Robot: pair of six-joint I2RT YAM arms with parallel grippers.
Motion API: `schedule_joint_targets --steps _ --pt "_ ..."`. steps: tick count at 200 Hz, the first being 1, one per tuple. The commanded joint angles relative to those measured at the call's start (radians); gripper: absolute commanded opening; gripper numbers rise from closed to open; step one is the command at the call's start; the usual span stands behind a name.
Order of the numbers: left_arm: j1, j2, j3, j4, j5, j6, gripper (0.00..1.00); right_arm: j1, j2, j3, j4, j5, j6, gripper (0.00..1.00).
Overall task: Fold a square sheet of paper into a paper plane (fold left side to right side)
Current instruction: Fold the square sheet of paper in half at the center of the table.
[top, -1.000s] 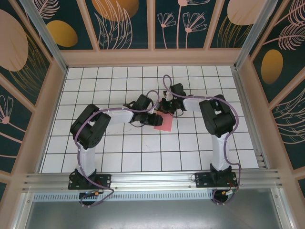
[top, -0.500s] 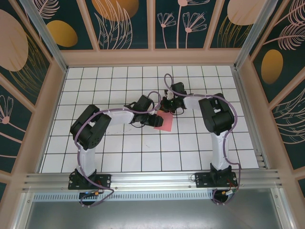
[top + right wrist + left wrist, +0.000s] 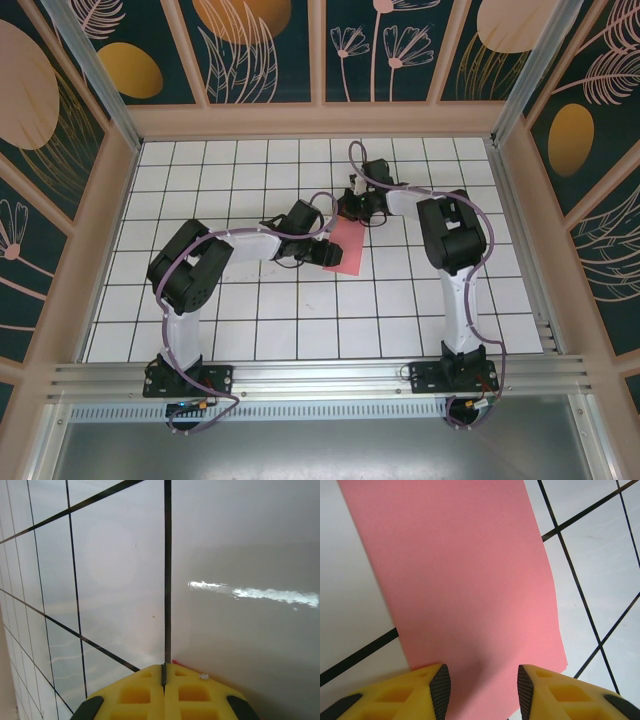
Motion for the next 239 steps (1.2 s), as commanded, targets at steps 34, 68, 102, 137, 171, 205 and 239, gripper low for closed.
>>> schedule_joint_targets --steps 34,68,102,137,171,205,239 --pt "-0.006 0.071 -0.066 -0.132 -0.098 0.02 0.45 -0.051 0.074 0.095 -0.052 0.133 -0.071 0.04" --pt "-0.006 0.069 -0.071 -0.129 -0.099 0.015 0.45 -0.062 0.065 0.153 -0.062 0.12 -0.092 0.04" --pt "-0.007 0.067 -0.071 -0.121 -0.096 0.011 0.45 -0.062 -0.037 0.096 -0.036 0.076 -0.096 0.05" --pt "-0.006 0.059 -0.071 -0.124 -0.102 0.009 0.45 -0.042 -0.211 -0.152 0.08 0.012 -0.052 0.05" --pt "-0.008 0.055 -0.07 -0.133 -0.11 0.011 0.45 0.0 -0.335 -0.325 0.14 0.018 -0.031 0.05" --pt "-0.006 0.047 -0.068 -0.138 -0.112 0.011 0.45 -0.008 -0.401 -0.374 0.113 0.079 -0.054 0.06" --pt "-0.008 0.042 -0.066 -0.141 -0.112 0.008 0.45 -0.078 -0.418 -0.325 0.055 0.096 -0.088 0.1"
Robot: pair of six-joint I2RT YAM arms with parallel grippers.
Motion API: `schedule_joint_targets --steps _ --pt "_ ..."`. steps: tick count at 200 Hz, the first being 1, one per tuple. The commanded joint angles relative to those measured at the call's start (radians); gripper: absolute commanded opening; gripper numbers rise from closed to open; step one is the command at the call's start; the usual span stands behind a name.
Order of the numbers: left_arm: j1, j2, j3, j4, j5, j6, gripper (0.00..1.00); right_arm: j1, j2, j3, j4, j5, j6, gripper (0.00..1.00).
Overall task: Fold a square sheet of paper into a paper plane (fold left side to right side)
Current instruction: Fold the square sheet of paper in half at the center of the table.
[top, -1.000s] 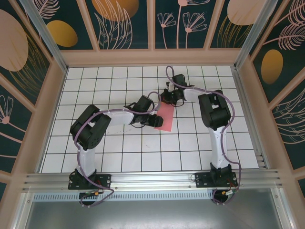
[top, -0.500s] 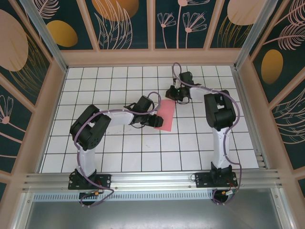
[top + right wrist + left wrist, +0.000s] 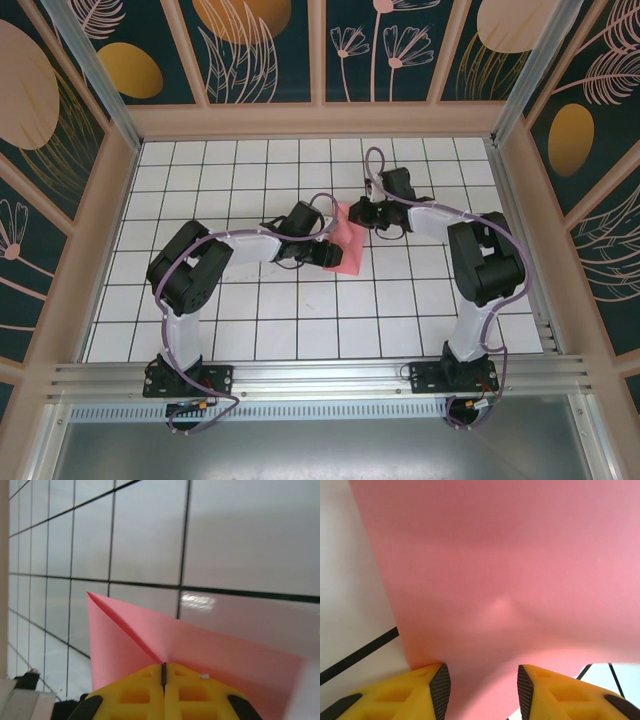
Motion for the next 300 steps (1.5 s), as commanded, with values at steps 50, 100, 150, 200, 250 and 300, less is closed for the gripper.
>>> schedule_joint_targets --steps 50,100,150,200,250,300 --pt "0.0 0.05 -0.053 -0.157 -0.088 0.01 0.45 -0.045 -0.098 0.042 -0.056 -0.001 -0.03 0.11" --pt "0.0 0.052 -0.053 -0.154 -0.087 0.011 0.45 0.052 -0.024 -0.034 0.076 -0.068 0.091 0.06" --pt "-0.003 0.05 -0.056 -0.148 -0.086 0.01 0.45 0.088 0.076 -0.042 0.195 -0.098 0.187 0.05" --pt "-0.004 0.053 -0.061 -0.146 -0.086 0.009 0.45 0.099 0.159 -0.033 0.254 -0.155 0.225 0.05" --pt "-0.004 0.056 -0.064 -0.146 -0.087 0.011 0.45 0.101 0.211 0.008 0.19 -0.09 0.168 0.05" --pt "-0.004 0.057 -0.081 -0.144 -0.097 0.009 0.45 0.086 0.252 0.074 0.106 0.044 0.072 0.05"
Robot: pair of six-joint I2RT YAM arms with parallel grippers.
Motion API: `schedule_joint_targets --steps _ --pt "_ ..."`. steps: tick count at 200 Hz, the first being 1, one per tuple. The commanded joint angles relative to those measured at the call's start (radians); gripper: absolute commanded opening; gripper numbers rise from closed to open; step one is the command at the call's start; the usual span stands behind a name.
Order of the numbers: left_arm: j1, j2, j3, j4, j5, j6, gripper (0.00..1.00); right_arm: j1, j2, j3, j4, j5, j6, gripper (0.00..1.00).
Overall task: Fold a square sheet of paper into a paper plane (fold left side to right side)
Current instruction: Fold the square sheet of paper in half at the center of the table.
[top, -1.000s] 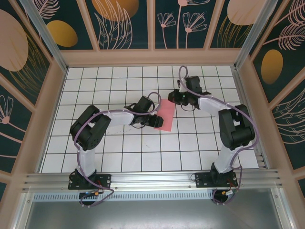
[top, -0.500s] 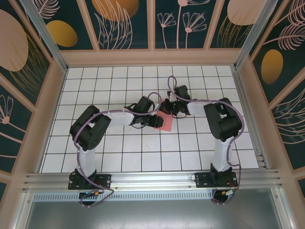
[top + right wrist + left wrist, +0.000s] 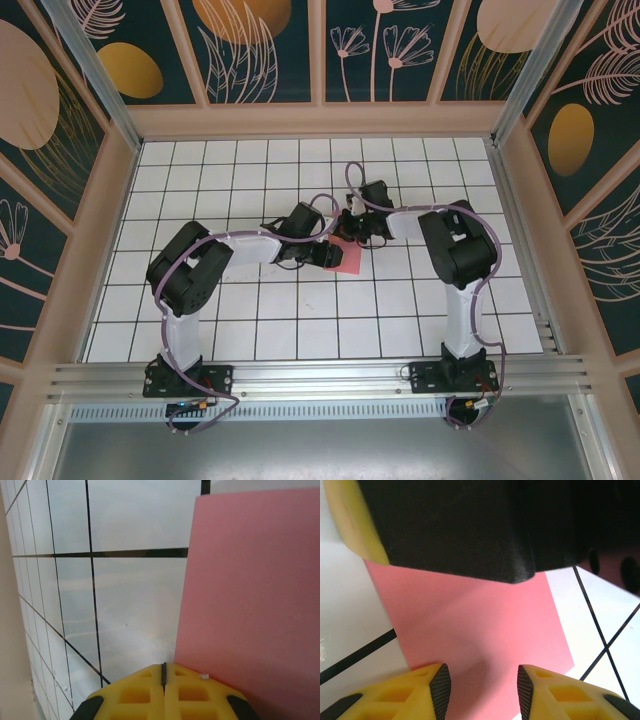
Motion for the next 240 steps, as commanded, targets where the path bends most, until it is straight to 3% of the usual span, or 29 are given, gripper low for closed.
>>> schedule_joint_targets --steps 1,113,188,240 --pt "0.003 0.062 -0.071 -0.158 -0.078 0.009 0.45 -0.016 0.047 0.044 -0.037 0.134 -0.075 0.05" --pt "0.003 0.067 -0.099 -0.133 -0.069 0.001 0.45 -0.081 0.146 0.25 -0.136 0.224 -0.178 0.07" --pt "0.004 0.06 -0.103 -0.119 -0.058 -0.004 0.45 -0.115 0.213 0.366 -0.165 0.216 -0.21 0.07" --pt "0.003 0.027 -0.094 -0.099 -0.001 -0.019 0.48 -0.127 0.113 0.41 -0.188 0.179 -0.232 0.12"
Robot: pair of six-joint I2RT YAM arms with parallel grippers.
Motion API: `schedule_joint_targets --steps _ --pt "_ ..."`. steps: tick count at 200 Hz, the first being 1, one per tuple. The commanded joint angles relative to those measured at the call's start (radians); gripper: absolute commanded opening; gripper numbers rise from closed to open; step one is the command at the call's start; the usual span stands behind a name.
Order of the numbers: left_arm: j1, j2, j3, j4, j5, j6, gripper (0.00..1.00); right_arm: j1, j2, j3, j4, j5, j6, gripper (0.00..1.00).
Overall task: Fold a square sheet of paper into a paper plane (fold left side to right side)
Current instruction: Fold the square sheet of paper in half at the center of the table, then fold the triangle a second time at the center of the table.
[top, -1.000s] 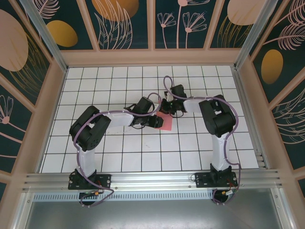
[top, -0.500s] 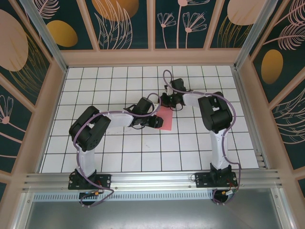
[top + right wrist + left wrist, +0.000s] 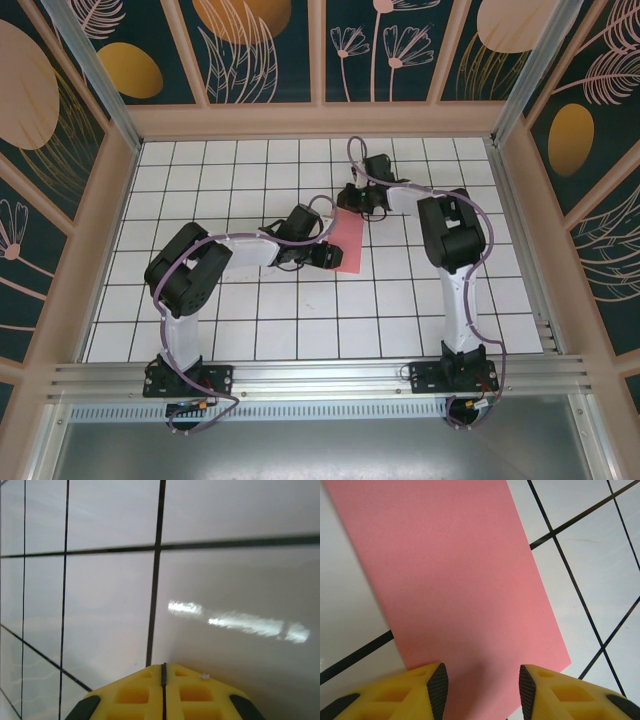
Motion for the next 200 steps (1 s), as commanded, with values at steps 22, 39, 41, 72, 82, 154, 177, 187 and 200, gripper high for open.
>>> schedule_joint_targets --steps 22,39,41,72,82,154,177,187,200 --pt "0.003 -0.004 -0.027 -0.155 0.043 -0.034 0.5 -0.047 -0.176 -0.009 -0.012 0.07 -0.062 0.25" --pt "0.003 -0.048 0.01 -0.154 0.079 -0.048 0.51 -0.063 -0.275 -0.098 -0.015 0.072 -0.066 0.34" --pt "0.003 -0.053 0.014 -0.154 0.081 -0.049 0.52 -0.065 -0.285 -0.111 -0.016 0.071 -0.066 0.35" --pt "0.005 -0.129 0.074 -0.157 0.106 -0.068 0.58 -0.085 -0.446 -0.35 0.048 0.006 -0.005 0.45" --pt "0.008 -0.152 0.084 -0.159 0.103 -0.068 0.6 -0.087 -0.483 -0.416 0.079 -0.029 0.022 0.46" --pt "0.017 -0.378 -0.054 -0.105 -0.192 0.015 0.71 -0.084 -0.541 -0.663 0.28 -0.136 0.18 0.48" --pt "0.017 -0.399 -0.07 -0.099 -0.22 0.021 0.73 -0.083 -0.499 -0.636 0.267 -0.103 0.178 0.48" --pt "0.017 -0.401 -0.07 -0.098 -0.223 0.024 0.74 -0.084 -0.476 -0.612 0.249 -0.093 0.171 0.48" --pt "0.017 -0.405 -0.07 -0.093 -0.226 0.025 0.74 -0.084 -0.438 -0.573 0.224 -0.085 0.163 0.49"
